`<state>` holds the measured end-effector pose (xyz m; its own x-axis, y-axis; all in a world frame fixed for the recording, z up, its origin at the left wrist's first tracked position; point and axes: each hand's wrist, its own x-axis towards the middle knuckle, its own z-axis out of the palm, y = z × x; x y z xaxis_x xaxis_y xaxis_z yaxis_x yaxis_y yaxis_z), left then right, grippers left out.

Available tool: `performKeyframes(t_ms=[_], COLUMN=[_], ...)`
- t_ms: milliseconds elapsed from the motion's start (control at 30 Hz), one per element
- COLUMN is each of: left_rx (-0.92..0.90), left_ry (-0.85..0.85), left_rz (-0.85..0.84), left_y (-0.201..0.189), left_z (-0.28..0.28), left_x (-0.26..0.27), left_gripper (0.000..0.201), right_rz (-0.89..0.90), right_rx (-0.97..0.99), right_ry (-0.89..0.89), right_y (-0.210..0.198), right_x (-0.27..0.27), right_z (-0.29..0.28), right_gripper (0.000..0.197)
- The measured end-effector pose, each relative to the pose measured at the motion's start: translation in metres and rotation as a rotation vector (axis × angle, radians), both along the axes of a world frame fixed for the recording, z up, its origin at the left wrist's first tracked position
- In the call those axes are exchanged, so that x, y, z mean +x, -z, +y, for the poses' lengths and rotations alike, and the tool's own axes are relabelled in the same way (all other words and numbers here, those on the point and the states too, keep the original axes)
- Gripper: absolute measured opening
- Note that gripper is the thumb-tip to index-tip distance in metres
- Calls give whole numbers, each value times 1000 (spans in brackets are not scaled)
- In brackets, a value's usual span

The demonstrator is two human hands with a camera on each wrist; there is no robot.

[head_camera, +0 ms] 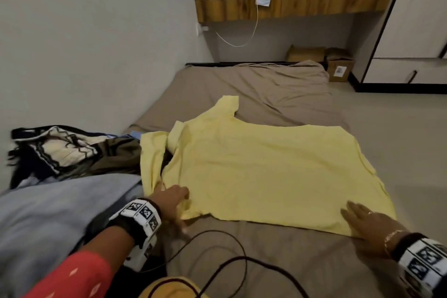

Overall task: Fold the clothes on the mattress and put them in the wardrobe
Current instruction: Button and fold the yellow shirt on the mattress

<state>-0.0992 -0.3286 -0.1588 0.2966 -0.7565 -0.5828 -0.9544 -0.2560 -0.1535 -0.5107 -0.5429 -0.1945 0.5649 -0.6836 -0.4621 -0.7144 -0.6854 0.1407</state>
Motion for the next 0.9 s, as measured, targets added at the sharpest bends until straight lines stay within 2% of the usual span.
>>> performKeyframes(t_ms=[67, 100, 133, 200, 333, 400, 433, 533, 667, 800, 900], left_rx=[8, 9, 14, 6, 3, 8, 16, 74, 156, 224, 274], left_ry=[77, 101, 129, 178, 242, 239, 233, 245, 319, 304, 276], left_rz=[-206, -288, -343, -397, -433, -438, -433, -417, -381, -242, -239], left_y=[2, 3, 2, -4, -14, -19, -21, -30, -48, -59, -63], left_z=[12, 15, 17, 21, 21, 22, 24, 33, 48, 61, 58], left_x=[-2, -1, -2, -3, -11, -15, -14, -14, -20, -32, -24], left_gripper=[57, 46, 41, 36, 35, 37, 40, 47, 48, 46, 50], right_rz=[36, 55, 27, 20, 25, 120, 111, -76, -130, -135, -121], right_rx=[-72, -143, -228, -274, -283, -300, -354, -390, -387, -346, -314], right_ry=[-24, -33, -67, -60, -64, -29, -76, -273, -372, -351, -239], right_y=[4, 6, 5, 2, 10, 6, 0, -7, -13, -20, -21], right_x=[-2, -4, -8, -13, -33, -39, -41, -52, -64, -75, -77], right_z=[10, 12, 12, 14, 7, 2, 0, -3, 0, 4, 0], right_gripper=[64, 59, 53, 43, 50, 39, 36, 48, 50, 49, 42])
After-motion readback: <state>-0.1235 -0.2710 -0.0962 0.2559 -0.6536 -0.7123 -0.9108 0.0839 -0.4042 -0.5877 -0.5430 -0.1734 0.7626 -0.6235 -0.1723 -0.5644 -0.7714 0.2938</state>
